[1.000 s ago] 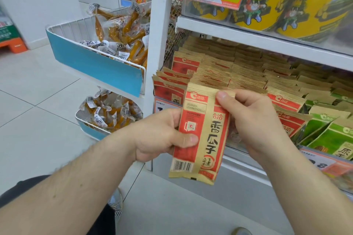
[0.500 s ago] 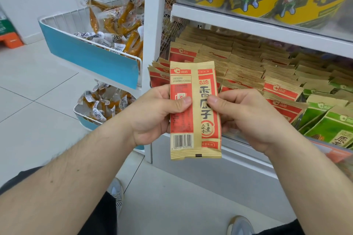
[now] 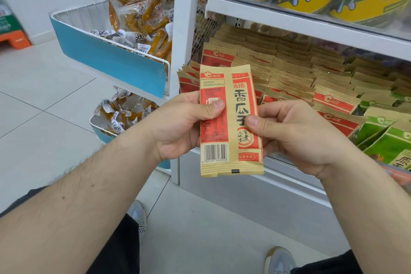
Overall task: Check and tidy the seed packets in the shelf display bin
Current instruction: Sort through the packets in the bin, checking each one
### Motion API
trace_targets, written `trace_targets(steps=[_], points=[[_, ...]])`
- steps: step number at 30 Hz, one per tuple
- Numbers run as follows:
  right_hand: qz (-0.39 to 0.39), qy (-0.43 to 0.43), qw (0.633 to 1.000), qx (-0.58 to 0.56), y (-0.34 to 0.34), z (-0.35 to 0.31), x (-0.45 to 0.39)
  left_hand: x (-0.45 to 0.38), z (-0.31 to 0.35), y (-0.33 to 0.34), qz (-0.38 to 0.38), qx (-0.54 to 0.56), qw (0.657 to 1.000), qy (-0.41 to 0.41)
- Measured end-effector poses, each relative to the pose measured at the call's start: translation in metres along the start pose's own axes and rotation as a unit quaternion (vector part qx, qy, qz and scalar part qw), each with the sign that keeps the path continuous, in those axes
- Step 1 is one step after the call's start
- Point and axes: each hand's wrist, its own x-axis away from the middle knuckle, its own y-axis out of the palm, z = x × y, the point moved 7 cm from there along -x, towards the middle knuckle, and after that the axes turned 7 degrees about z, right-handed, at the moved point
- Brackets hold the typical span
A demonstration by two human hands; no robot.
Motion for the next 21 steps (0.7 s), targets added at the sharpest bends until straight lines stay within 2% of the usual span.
trace_targets(steps=[7,9,11,13,15,17,18,20,21], points=[[0.034,-0.004,0.999,-0.035,0.001,0.001,-0.002,-0.002,0.001,-0.004,0.028,-0.011,1.0,-0.002],[0.053,-0.001,0.997,-0.053,0.0,0.004,-0.003,0.0,0.004,-0.004,0.048,-0.039,0.998,0.009],[0.062,0.026,0.991,-0.118,0.004,0.011,-0.006,0.0,0.008,-0.007,0.073,-0.087,0.993,0.025],[0.041,0.096,0.964,-0.245,0.015,0.021,-0.007,0.0,0.012,-0.008,0.071,-0.129,0.988,0.036],[-0.015,0.151,0.927,-0.342,0.034,0.024,-0.005,0.002,0.011,-0.005,0.04,-0.152,0.987,0.035],[-0.07,0.17,0.898,-0.401,0.049,0.024,-0.002,0.005,0.006,0.002,0.003,-0.154,0.987,0.044],[-0.085,0.174,0.894,-0.404,0.054,0.026,-0.002,0.006,0.005,0.005,-0.003,-0.138,0.989,0.05],[-0.083,0.172,0.919,-0.344,0.055,0.033,-0.004,0.005,0.006,0.005,0.009,-0.101,0.993,0.06],[-0.055,0.162,0.94,-0.296,0.05,0.036,-0.008,0.005,0.007,0.002,0.028,-0.091,0.993,0.063]])
